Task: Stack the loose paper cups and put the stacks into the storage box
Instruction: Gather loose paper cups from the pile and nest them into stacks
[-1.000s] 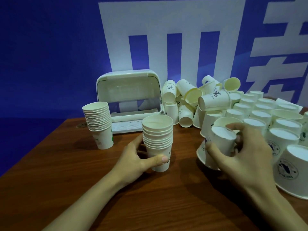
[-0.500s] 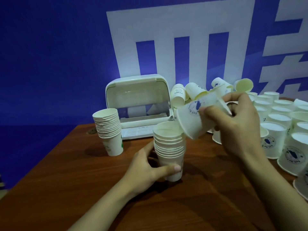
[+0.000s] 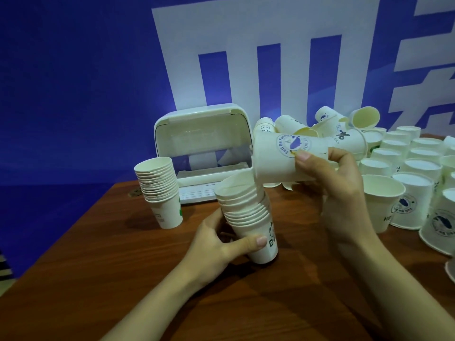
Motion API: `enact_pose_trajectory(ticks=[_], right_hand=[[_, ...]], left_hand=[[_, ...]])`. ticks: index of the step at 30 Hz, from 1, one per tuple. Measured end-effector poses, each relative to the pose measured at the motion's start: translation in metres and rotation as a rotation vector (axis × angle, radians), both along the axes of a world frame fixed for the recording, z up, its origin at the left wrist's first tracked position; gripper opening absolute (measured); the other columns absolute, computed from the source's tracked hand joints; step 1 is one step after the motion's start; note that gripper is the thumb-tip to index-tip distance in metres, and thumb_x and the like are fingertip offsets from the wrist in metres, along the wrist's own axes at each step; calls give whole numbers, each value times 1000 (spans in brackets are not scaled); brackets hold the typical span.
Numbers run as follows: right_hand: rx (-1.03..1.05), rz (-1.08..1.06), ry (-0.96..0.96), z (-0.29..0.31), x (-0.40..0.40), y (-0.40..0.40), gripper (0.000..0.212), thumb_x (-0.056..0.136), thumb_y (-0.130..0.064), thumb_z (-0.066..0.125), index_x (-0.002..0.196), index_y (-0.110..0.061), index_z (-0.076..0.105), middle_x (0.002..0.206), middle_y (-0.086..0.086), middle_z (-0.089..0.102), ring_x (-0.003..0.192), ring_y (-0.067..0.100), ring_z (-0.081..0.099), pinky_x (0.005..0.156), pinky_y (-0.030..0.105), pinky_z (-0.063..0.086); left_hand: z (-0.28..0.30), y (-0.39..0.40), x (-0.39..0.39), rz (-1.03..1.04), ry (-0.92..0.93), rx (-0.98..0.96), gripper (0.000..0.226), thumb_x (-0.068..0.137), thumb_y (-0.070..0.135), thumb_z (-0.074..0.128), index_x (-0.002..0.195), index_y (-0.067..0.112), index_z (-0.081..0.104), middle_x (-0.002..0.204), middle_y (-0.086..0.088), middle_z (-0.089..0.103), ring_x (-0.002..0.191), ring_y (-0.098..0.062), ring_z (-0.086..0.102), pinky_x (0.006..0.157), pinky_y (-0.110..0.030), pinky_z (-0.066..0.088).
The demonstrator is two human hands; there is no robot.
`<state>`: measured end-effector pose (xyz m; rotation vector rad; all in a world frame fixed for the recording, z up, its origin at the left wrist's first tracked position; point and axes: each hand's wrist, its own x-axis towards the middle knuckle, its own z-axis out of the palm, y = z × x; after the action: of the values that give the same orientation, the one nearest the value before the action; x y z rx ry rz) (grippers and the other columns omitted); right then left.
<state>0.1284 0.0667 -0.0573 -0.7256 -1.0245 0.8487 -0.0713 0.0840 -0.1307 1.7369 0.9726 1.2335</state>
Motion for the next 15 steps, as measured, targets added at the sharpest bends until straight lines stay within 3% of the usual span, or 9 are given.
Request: enact_pose_trajectory(ticks=[4, 6, 7, 9, 11, 13, 15], right_hand=[[10, 67, 98, -1, 6, 0, 46, 65, -22, 69, 104, -8, 47, 72, 1, 73, 81, 26, 76, 82, 49, 50], [45, 68, 29, -5, 1, -2, 50, 64, -18, 69, 106, -9, 45, 72, 11, 72, 86, 34, 74, 89, 53, 51], [65, 62, -14, -6, -2, -3, 55, 62, -17, 69, 110, -6, 45, 74, 18, 71, 83, 33, 72, 84, 47, 52], [95, 45, -102, -8, -4, -4, 54, 65, -17, 66, 113, 0, 47, 76, 30, 64, 70, 19, 64, 68, 23, 49], [92, 31, -176, -10, -1, -4, 49, 67, -28, 68, 101, 3, 53, 64, 17, 63, 62, 14, 59, 56, 15, 41], [69, -40, -270, -14, 7, -1, 56, 70, -52, 66, 77, 2, 52, 56, 4, 51, 58, 19, 51, 55, 28, 39], [-4, -185, -359, -16, 16, 1, 65, 78, -66, 57, 62, -5, 42, 56, 3, 39, 58, 22, 39, 59, 43, 33]], left_hand=[[-1, -2, 1, 4, 67, 22, 61, 71, 35, 91, 126, 20, 70, 124, 2, 77, 119, -18, 71, 102, -38, 56], [-1, -2, 2, 7, 84, 27, 61, 71, 34, 92, 127, 21, 70, 124, 4, 77, 120, -18, 71, 103, -39, 55], [-1, -3, 2, 7, 93, 30, 61, 71, 34, 92, 127, 22, 70, 124, 4, 77, 119, -18, 71, 103, -41, 55], [0, -3, 3, 5, 102, 37, 61, 71, 34, 93, 127, 22, 70, 124, 4, 77, 120, -18, 71, 104, -45, 55], [0, -4, 3, 7, 101, 45, 60, 72, 34, 93, 126, 23, 70, 124, 3, 77, 120, -19, 71, 105, -47, 54], [1, -5, 3, 11, 107, 48, 58, 72, 34, 93, 124, 24, 71, 122, 3, 78, 118, -19, 71, 104, -47, 55], [2, -5, 3, 15, 120, 48, 55, 71, 37, 92, 122, 28, 72, 121, 6, 78, 117, -16, 72, 101, -41, 55]])
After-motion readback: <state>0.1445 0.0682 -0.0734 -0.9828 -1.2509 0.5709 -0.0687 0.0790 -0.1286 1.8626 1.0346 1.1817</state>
